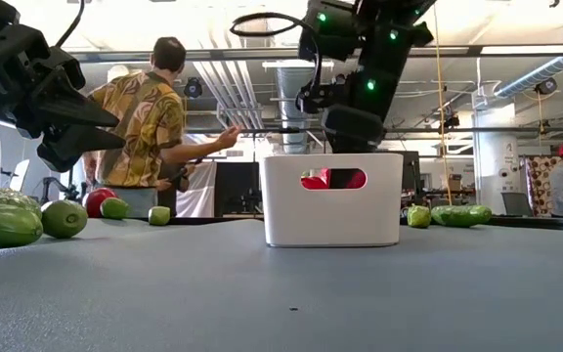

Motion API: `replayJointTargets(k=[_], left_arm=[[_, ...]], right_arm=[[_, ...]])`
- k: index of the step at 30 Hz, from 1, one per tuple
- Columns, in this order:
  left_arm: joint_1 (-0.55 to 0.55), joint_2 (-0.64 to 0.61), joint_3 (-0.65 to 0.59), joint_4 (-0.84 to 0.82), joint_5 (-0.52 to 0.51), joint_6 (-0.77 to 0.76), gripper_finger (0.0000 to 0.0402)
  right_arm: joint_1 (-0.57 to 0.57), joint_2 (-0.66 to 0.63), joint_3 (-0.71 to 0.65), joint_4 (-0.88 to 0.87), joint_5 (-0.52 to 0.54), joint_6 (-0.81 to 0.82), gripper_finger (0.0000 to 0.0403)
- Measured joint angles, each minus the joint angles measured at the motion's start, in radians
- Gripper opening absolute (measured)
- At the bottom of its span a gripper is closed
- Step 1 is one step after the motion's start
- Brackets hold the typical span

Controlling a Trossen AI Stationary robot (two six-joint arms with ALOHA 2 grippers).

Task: Sort produce into baskets
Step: Put the right tomato into the white bin, then put the tomato into the white bin

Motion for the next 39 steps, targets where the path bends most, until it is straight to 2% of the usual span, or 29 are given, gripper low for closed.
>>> replayJointTargets(k=[5, 11, 19, 27, 31, 39], left_arm=[[0.0, 0.0, 0.0, 0.0, 0.0, 0.0, 0.0162], [0.0, 0.0, 0.0, 0.0, 0.0, 0.0, 0.0162], [0.0, 0.0, 0.0, 0.0, 0.0, 0.0, 0.0162], [0.0, -0.001, 0.0, 0.0, 0.0, 0.0, 0.0162], [0.0, 0.0, 0.0, 0.0, 0.0, 0.0, 0.0162], [0.0, 0.0, 0.0, 0.0, 0.0, 0.0, 0.0162]], right_arm=[[0.0, -0.001, 0.081, -0.078, 0.022, -0.012, 0.0363], [-0.012, 0.003, 0.091, -0.078, 0.176, -0.018, 0.0364], [-0.02, 0.014, 0.05, -0.069, 0.18, 0.048, 0.0364], [-0.019, -0.006, 0.185, -0.156, 0.18, 0.061, 0.0364], [-0.02, -0.008, 0.257, -0.255, 0.163, 0.061, 0.0364], [-0.004, -0.014, 0.308, -0.258, -0.012, 0.117, 0.0364]])
